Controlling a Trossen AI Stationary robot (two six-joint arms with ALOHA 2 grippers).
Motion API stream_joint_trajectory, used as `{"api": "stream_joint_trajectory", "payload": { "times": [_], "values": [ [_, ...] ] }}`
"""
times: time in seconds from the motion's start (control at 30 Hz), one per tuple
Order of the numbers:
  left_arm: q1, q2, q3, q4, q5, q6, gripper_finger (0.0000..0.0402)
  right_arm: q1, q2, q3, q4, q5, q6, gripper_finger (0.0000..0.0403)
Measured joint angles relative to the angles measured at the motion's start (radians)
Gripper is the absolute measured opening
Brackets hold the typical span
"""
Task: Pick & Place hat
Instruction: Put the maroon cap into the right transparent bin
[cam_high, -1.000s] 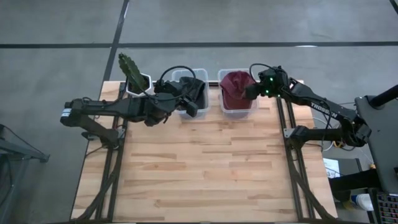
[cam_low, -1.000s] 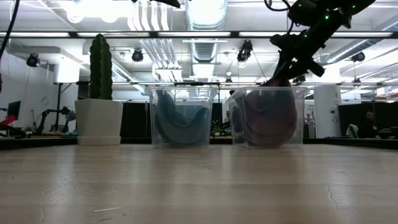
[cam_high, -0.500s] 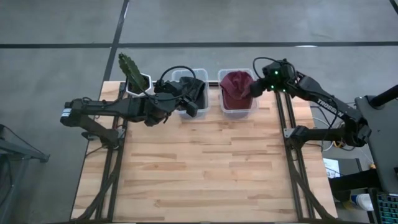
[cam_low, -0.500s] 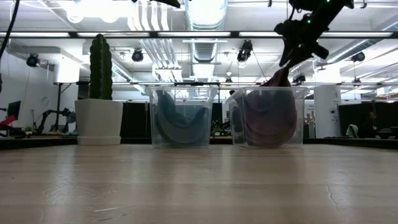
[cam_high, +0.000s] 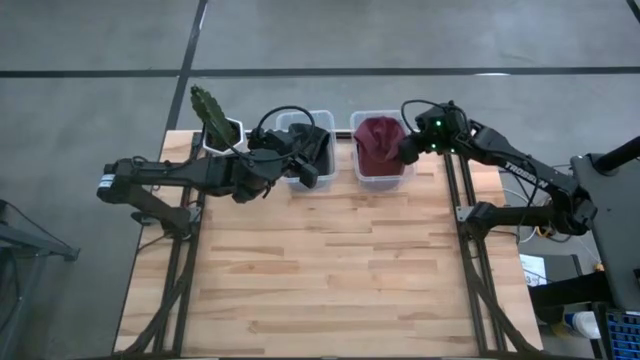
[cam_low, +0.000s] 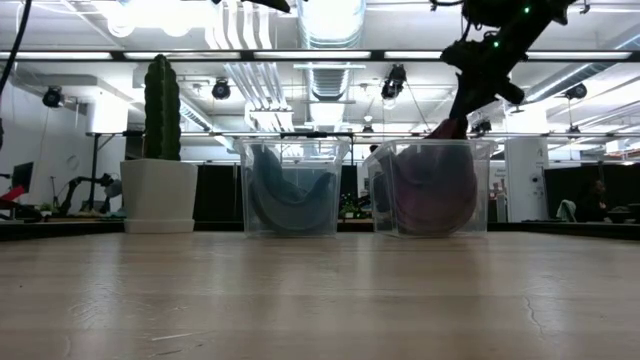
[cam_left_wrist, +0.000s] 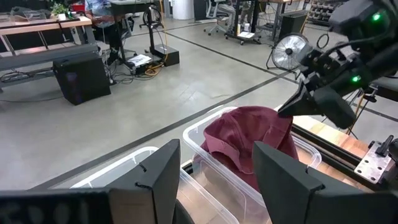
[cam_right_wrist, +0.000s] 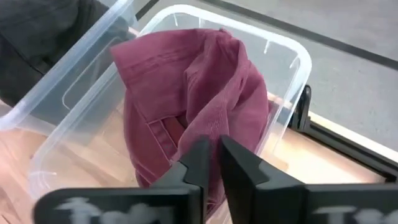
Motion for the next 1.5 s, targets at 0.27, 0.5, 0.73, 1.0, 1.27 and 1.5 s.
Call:
{"api": "stream_joint_trajectory", "payload": {
  "times": [0.27, 0.5, 0.73, 1.0, 1.27, 1.5],
  "values": [
    [0.0, 0.0, 0.0, 0.0, 0.001, -0.014, 0.0193, -0.01, 0.104, -0.049, 0.018, -0.015, -0.013, 0.0009],
    [-0.001, 0.0, -0.027, 0.0, 0.002, -0.047, 0.0193, -0.008, 0.194, -0.04, 0.068, -0.019, -0.018, 0.0009],
    [-0.001, 0.0, -0.061, 0.0, 0.002, -0.073, 0.0193, -0.008, 0.155, -0.017, 0.067, -0.014, -0.031, 0.0009],
    [-0.001, 0.0, -0.065, 0.0, 0.001, -0.059, 0.0193, -0.006, 0.007, -0.015, 0.02, 0.034, -0.049, 0.0009],
    [-0.001, 0.0, -0.065, 0.0, 0.001, -0.058, 0.0193, 0.049, -0.2, -0.024, 0.007, 0.032, -0.051, 0.0008],
    [0.001, 0.0, -0.065, -0.008, 0.001, -0.067, 0.0193, 0.103, -0.395, -0.061, 0.005, 0.032, -0.073, 0.0009]
  ]
}}
